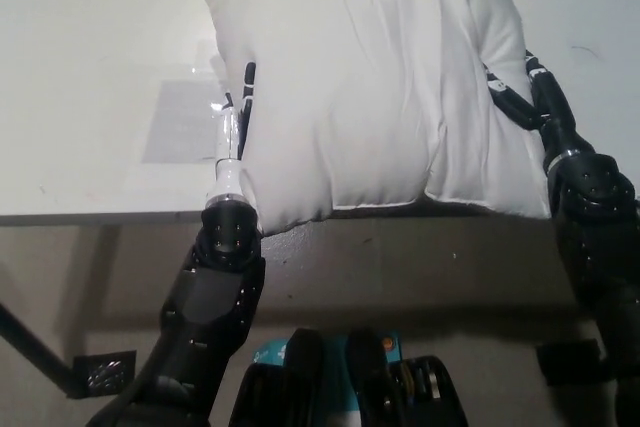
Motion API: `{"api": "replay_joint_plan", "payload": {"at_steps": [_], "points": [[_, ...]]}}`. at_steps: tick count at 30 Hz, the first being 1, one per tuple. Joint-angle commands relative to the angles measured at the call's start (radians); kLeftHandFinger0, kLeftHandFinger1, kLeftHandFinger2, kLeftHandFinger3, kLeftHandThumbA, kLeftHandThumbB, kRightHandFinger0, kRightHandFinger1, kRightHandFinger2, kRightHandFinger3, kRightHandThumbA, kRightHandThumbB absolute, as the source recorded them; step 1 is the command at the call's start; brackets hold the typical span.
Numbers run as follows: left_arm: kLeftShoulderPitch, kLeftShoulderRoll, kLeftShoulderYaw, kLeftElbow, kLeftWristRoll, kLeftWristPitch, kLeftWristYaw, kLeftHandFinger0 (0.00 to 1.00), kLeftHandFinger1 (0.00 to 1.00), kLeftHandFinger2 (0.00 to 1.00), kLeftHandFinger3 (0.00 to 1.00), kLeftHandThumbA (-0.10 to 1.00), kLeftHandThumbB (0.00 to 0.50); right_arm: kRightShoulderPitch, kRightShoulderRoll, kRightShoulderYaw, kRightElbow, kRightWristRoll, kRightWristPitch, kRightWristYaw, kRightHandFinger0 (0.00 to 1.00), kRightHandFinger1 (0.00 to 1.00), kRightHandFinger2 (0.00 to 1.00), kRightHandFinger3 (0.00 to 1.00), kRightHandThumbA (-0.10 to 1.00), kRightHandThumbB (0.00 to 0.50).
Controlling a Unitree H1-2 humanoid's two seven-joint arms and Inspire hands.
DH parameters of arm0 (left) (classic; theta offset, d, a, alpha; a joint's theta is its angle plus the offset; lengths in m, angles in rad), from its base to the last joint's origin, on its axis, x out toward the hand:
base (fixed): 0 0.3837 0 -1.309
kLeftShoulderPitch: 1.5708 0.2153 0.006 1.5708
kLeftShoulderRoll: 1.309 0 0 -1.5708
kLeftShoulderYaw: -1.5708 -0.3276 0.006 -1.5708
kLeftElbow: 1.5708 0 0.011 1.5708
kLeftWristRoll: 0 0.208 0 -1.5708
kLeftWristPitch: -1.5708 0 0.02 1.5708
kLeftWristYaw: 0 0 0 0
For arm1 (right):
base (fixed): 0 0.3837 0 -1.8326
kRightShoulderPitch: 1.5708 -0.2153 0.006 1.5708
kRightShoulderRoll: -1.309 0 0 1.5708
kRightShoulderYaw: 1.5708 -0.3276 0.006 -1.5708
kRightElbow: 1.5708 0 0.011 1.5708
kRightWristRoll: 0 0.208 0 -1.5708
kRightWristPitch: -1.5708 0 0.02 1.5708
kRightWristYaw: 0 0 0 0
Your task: The robot uses both hands to lift the pillow and then drops it on the table
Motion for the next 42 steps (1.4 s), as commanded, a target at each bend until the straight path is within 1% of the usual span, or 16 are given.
{"api": "replay_joint_plan", "payload": {"at_steps": [1, 7, 8, 15, 19, 21, 23, 25, 26, 27, 31, 32, 35, 38, 40, 42], "points": [[-0.036, -0.056, -0.029, 0.006, -0.005, 0.014, -0.058, 1.00, 1.00, 1.00, 1.00, 1.00, 0.157, -0.034, 0.075, 0.031, -0.123, 0.061, 0.081, 0.136, 1.00, 1.00, 1.00, 1.00, 1.00, 0.411], [-0.031, -0.064, -0.022, 0.017, -0.017, -0.002, -0.051, 1.00, 1.00, 1.00, 1.00, 1.00, 0.140, -0.020, 0.090, 0.031, -0.147, 0.074, 0.104, 0.138, 1.00, 1.00, 1.00, 1.00, 1.00, 0.431], [-0.030, -0.064, -0.023, 0.017, -0.013, -0.009, -0.046, 1.00, 1.00, 1.00, 1.00, 1.00, 0.159, -0.014, 0.094, 0.029, -0.155, 0.077, 0.108, 0.135, 1.00, 1.00, 1.00, 1.00, 1.00, 0.420], [-0.027, -0.069, -0.028, -0.024, -0.012, -0.001, -0.044, 1.00, 1.00, 1.00, 1.00, 1.00, 0.168, 0.013, 0.097, 0.021, -0.192, 0.091, 0.120, 0.124, 1.00, 1.00, 1.00, 1.00, 1.00, 0.409], [-0.041, -0.069, -0.024, -0.089, -0.034, -0.006, -0.066, 1.00, 1.00, 1.00, 1.00, 1.00, 0.164, 0.005, 0.090, 0.014, -0.226, 0.092, 0.096, 0.103, 1.00, 1.00, 1.00, 1.00, 1.00, 0.442], [-0.050, -0.072, -0.028, -0.138, -0.031, 0.017, -0.058, 1.00, 1.00, 1.00, 1.00, 1.00, 0.178, 0.001, 0.087, 0.007, -0.249, 0.094, 0.070, 0.092, 1.00, 1.00, 1.00, 1.00, 1.00, 0.418], [-0.060, -0.072, -0.034, -0.199, -0.028, 0.050, -0.058, 1.00, 1.00, 1.00, 1.00, 1.00, 0.156, -0.005, 0.084, 0.004, -0.283, 0.092, 0.068, 0.085, 1.00, 1.00, 1.00, 1.00, 1.00, 0.396], [-0.088, -0.075, -0.039, -0.267, -0.023, 0.078, -0.051, 1.00, 1.00, 1.00, 1.00, 1.00, 0.166, -0.021, 0.079, 0.003, -0.340, 0.076, 0.078, 0.057, 1.00, 1.00, 1.00, 1.00, 1.00, 0.394], [-0.099, -0.074, -0.043, -0.290, -0.024, 0.085, -0.058, 1.00, 1.00, 1.00, 1.00, 1.00, 0.163, -0.028, 0.081, -0.004, -0.365, 0.083, 0.088, 0.051, 1.00, 1.00, 1.00, 1.00, 1.00, 0.413], [-0.112, -0.076, -0.041, -0.317, -0.030, 0.107, -0.062, 1.00, 1.00, 1.00, 1.00, 1.00, 0.171, -0.035, 0.082, -0.008, -0.389, 0.088, 0.067, 0.051, 1.00, 1.00, 1.00, 1.00, 1.00, 0.392], [-0.157, -0.084, -0.038, -0.396, -0.032, 0.169, -0.046, 1.00, 1.00, 1.00, 1.00, 1.00, 0.186, -0.072, 0.078, -0.018, -0.473, 0.080, 0.059, 0.028, 1.00, 1.00, 1.00, 1.00, 1.00, 0.398], [-0.172, -0.082, -0.039, -0.414, -0.033, 0.180, -0.048, 1.00, 1.00, 1.00, 1.00, 1.00, 0.191, -0.085, 0.065, -0.006, -0.509, 0.054, 0.083, 0.022, 1.00, 1.00, 1.00, 1.00, 1.00, 0.435], [-0.191, -0.079, -0.037, -0.433, -0.039, 0.182, -0.052, 1.00, 1.00, 1.00, 1.00, 1.00, 0.178, -0.102, 0.049, 0.005, -0.559, 0.031, 0.114, 0.012, 1.00, 1.00, 1.00, 1.00, 1.00, 0.472], [-0.218, -0.079, -0.032, -0.460, -0.049, 0.161, -0.052, 1.00, 1.00, 1.00, 1.00, 1.00, 0.178, -0.131, 0.033, 0.014, -0.640, 0.013, 0.143, 0.002, 1.00, 1.00, 1.00, 1.00, 1.00, 0.467], [-0.223, -0.081, -0.032, -0.502, -0.055, 0.183, -0.057, 1.00, 1.00, 1.00, 1.00, 1.00, 0.202, -0.142, 0.028, 0.020, -0.691, 0.001, 0.171, -0.006, 1.00, 1.00, 1.00, 1.00, 1.00, 0.477], [-0.225, -0.082, -0.034, -0.550, -0.057, 0.207, -0.058, 1.00, 1.00, 1.00, 1.00, 1.00, 0.198, -0.160, 0.020, 0.026, -0.724, -0.010, 0.181, -0.005, 1.00, 1.00, 1.00, 1.00, 1.00, 0.468]]}}
